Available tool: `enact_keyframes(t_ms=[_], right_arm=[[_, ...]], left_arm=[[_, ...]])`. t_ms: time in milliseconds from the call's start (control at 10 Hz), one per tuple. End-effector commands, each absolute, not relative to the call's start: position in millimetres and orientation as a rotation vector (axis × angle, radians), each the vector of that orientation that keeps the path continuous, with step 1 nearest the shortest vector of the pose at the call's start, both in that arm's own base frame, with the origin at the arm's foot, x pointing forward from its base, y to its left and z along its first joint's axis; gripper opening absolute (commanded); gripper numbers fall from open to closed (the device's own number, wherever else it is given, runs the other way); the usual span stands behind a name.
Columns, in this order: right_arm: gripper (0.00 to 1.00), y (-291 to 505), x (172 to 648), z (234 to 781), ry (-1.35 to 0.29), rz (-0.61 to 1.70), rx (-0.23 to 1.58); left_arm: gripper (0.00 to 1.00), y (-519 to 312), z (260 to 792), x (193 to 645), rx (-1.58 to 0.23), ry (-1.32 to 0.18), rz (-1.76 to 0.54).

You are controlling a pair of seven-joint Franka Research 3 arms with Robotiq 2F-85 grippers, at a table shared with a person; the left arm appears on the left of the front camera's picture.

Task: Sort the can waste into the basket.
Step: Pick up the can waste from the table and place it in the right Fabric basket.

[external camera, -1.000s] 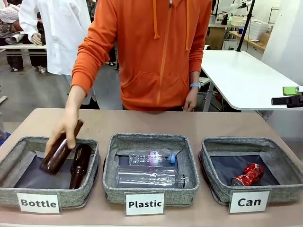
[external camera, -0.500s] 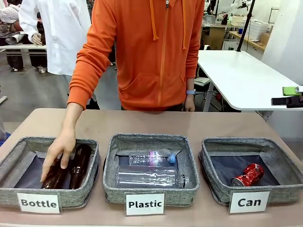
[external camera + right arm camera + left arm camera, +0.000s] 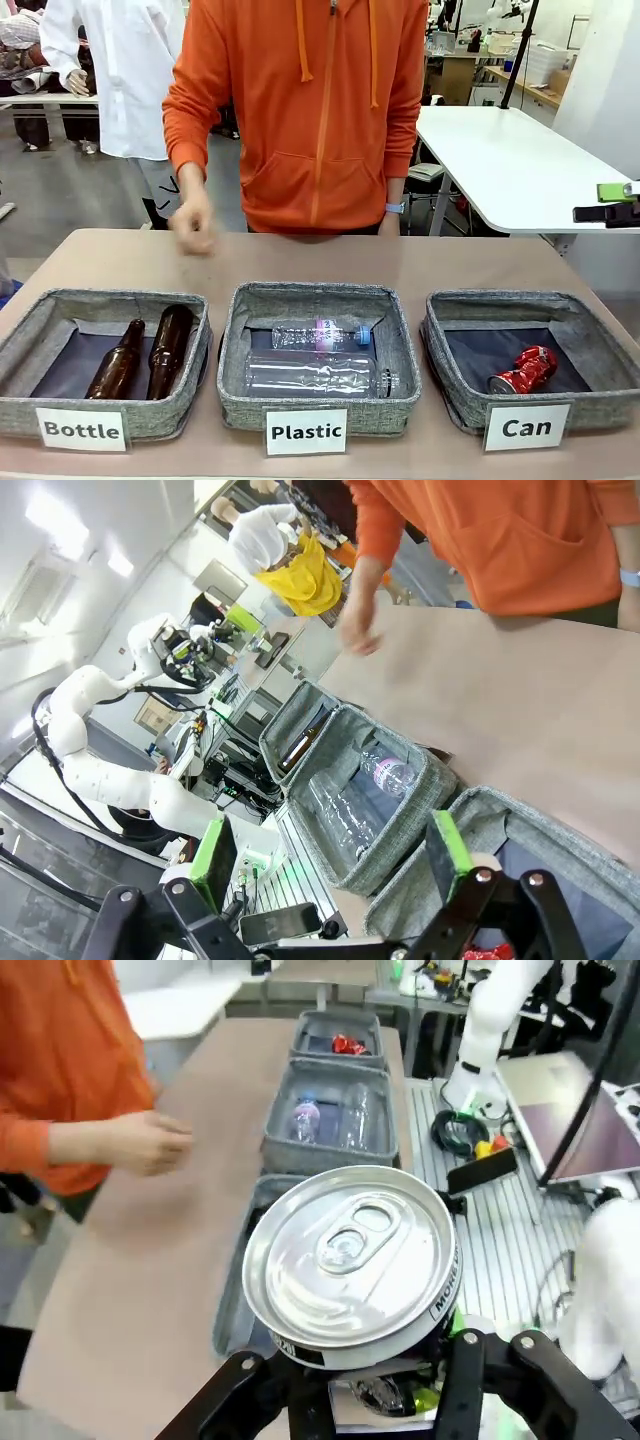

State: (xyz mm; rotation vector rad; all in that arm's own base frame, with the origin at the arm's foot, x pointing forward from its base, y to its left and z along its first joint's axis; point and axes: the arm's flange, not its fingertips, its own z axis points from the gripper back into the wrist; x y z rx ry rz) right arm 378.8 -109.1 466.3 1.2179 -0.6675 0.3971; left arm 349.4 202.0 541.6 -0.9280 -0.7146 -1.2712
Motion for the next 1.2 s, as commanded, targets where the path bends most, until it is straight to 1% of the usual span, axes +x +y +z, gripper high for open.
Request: enact_keyframes(t_ms=[0, 200, 300, 400, 500, 600, 700, 800, 900, 1000, 1100], right_arm=[[1.0, -109, 376, 466, -0.678, 0.416, 1.218], [1.0, -109, 376, 466, -0.678, 0.416, 1.218], [1.0, -109, 376, 466, -0.678, 0.416, 1.218], [1.0, -109, 379, 466, -0.667, 0.398, 1.218], [1.0, -134, 359, 482, -0.706, 0.381, 1.177], [1.0, -162, 337, 491, -0.706, 0.374, 1.148], [1.0, -190, 318, 490, -0.665, 0.346, 1.116], [1.0, -221, 299, 484, -0.652, 0.318, 1.036], [1.0, -253, 277, 480, -0.643, 0.303, 1.023], [1.0, -278, 261, 473, -0.615, 0.295, 0.914], [1.0, -286, 250, 468, -0.591, 0.321, 0.873]], left_arm=[[0.44, 109, 508, 382, -0.971, -0.621, -1.253], [0.44, 1, 472, 405, -1.018, -0.641, -1.347], [0.44, -48, 462, 411, -0.994, -0.635, -1.347], [0.44, -96, 457, 417, -0.995, -0.59, -1.368], [0.44, -147, 452, 420, -0.957, -0.577, -1.394], [0.44, -206, 445, 420, -0.902, -0.542, -1.432], [0.44, -256, 440, 415, -0.9, -0.556, -1.453], [0.44, -305, 437, 410, -0.883, -0.608, -1.46], [0.44, -353, 435, 404, -0.879, -0.666, -1.443], [0.44, -402, 429, 400, -0.858, -0.793, -1.453], [0.44, -435, 425, 390, -0.804, -0.863, -1.502]])
